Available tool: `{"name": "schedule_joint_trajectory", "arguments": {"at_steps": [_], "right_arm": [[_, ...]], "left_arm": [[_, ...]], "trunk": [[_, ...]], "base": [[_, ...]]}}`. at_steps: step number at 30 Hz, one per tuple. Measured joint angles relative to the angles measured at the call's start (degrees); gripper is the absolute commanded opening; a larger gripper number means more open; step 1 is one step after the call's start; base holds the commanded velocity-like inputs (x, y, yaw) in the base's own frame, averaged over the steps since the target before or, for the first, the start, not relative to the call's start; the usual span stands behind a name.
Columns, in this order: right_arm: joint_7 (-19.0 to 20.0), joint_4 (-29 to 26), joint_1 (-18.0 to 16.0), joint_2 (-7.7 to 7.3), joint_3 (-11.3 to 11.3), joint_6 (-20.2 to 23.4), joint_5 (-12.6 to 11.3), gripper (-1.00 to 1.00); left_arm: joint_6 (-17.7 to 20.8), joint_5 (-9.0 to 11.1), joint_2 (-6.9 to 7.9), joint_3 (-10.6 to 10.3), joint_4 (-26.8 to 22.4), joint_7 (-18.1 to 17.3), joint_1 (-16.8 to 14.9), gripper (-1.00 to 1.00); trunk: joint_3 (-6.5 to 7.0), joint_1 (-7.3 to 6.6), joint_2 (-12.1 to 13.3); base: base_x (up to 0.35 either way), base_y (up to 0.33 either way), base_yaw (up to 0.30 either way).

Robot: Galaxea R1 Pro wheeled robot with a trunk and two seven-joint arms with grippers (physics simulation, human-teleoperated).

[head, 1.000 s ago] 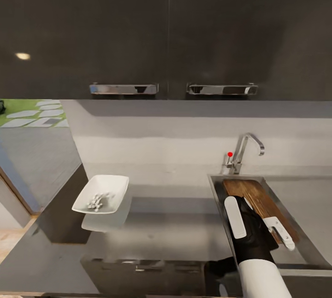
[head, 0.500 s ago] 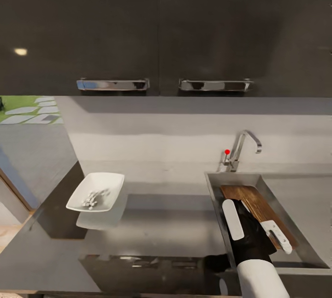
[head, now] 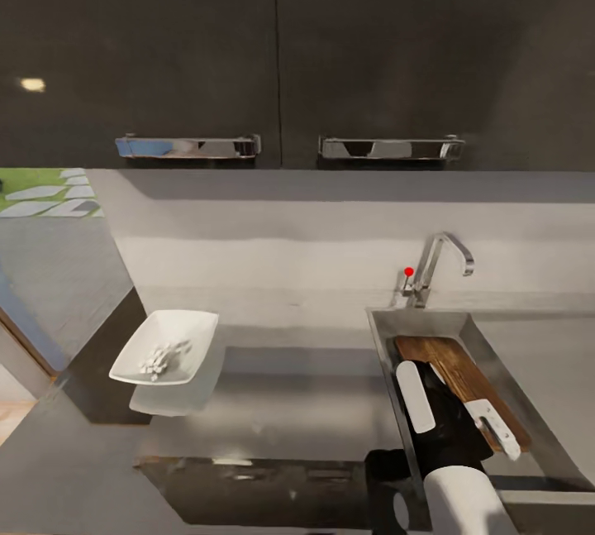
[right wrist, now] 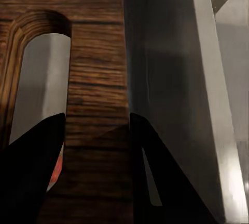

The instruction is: In the kitchen, take the Vidalia onion out of the sink, dice it on the chopping board with the paring knife, put the diced onion into the bowl on the countertop, then place both the paring knife and the chopping board into the sink.

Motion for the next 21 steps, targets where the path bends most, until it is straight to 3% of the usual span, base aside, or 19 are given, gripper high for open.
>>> {"name": "schedule_joint_trajectory", "arguments": {"at_steps": [7, 18, 19, 21], "right_arm": [[0.0, 0.4, 0.0, 0.00, 0.0, 0.0, -0.1, -1.00], [0.1, 0.4, 0.0, 0.00, -0.1, 0.0, -0.1, -1.00], [0.1, 0.4, 0.0, 0.00, -0.1, 0.0, -0.1, 1.00], [0.1, 0.4, 0.0, 0.00, -0.1, 0.0, -0.1, 1.00]], "left_arm": [[-0.1, 0.0, -0.01, -0.1, 0.0, 0.0, 0.0, 1.00], [-0.1, 0.0, 0.00, -0.1, 0.0, 0.0, 0.0, 1.00], [-0.1, 0.0, 0.00, -0.1, 0.0, 0.0, 0.0, 1.00], [-0.1, 0.0, 0.02, -0.1, 0.0, 0.0, 0.0, 1.00]], "trunk": [[-0.64, 0.01, 0.0], [-1.18, 0.02, 0.0], [-1.18, 0.02, 0.0], [-1.18, 0.02, 0.0]], "base": [[0.206, 0.000, 0.000], [0.016, 0.000, 0.000], [0.000, 0.000, 0.000], [0.000, 0.000, 0.000]]}}
